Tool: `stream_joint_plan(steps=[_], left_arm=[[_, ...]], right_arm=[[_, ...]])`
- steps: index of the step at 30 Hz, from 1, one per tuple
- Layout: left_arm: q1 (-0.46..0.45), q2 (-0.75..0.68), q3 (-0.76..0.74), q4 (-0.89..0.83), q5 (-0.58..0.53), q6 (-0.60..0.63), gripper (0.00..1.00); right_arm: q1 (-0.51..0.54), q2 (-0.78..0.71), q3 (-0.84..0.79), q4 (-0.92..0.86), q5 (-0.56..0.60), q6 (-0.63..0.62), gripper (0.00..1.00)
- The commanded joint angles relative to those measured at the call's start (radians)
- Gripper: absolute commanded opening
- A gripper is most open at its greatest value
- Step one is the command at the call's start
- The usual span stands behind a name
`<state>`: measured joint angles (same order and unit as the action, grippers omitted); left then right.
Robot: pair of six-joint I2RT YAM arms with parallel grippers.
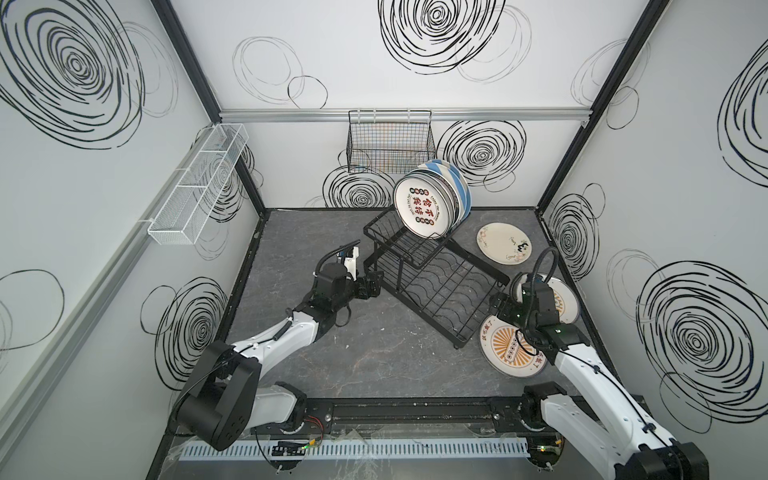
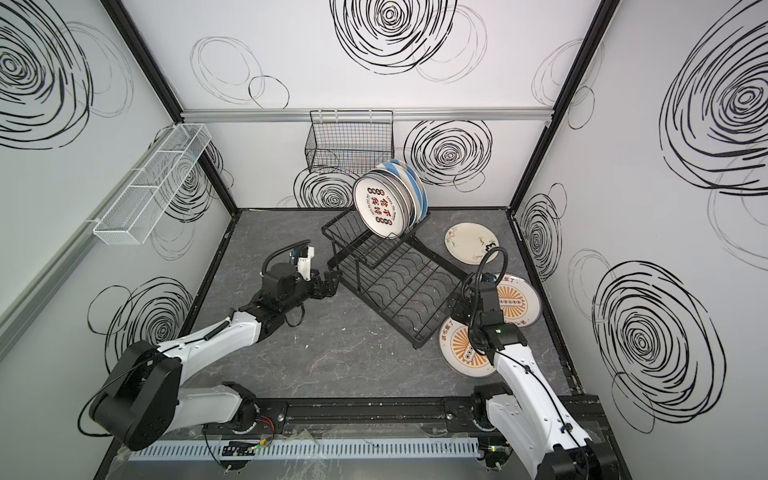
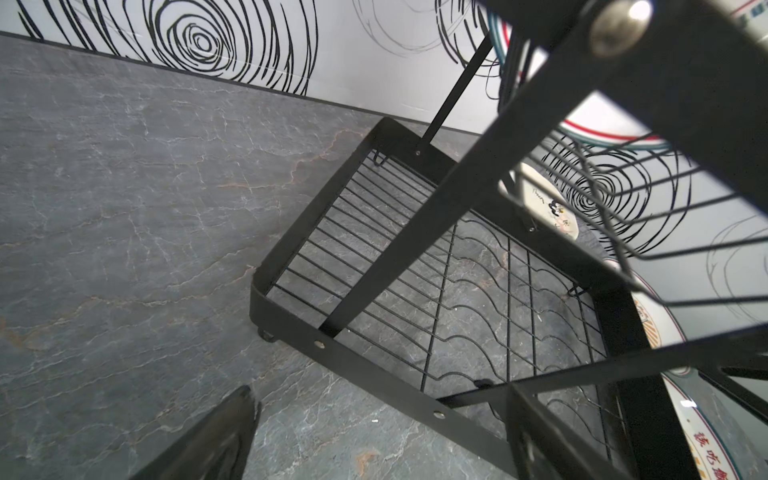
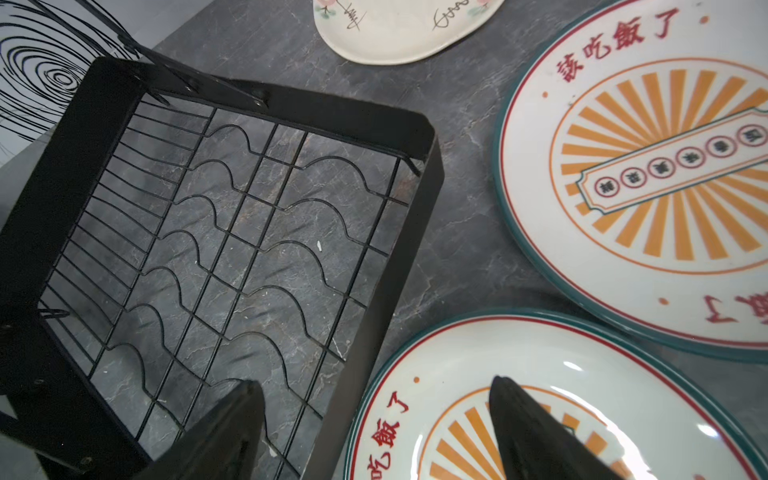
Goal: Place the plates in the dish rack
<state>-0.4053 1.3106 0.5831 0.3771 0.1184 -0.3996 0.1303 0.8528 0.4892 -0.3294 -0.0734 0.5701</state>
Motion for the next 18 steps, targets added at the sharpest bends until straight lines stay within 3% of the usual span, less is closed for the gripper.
stream_joint_plan(steps=[1, 9, 18], left_arm=[[-0.003, 0.024, -0.003, 0.066, -0.022, 0.016, 0.96], [-0.001, 0.040, 0.011, 0.055, -0.012, 0.015, 0.96], [0.032, -0.030, -0.059, 0.021, 0.028, -0.067, 0.96]], right_arm=[[-0.021, 0.046, -0.011, 0.102, -0.002, 0.015, 0.88], [-0.122, 0.178, 0.061, 0.165, 0.022, -0.085, 0.82], [-0.150, 0.507, 0.363, -0.025, 0.045, -0.229, 0.83]])
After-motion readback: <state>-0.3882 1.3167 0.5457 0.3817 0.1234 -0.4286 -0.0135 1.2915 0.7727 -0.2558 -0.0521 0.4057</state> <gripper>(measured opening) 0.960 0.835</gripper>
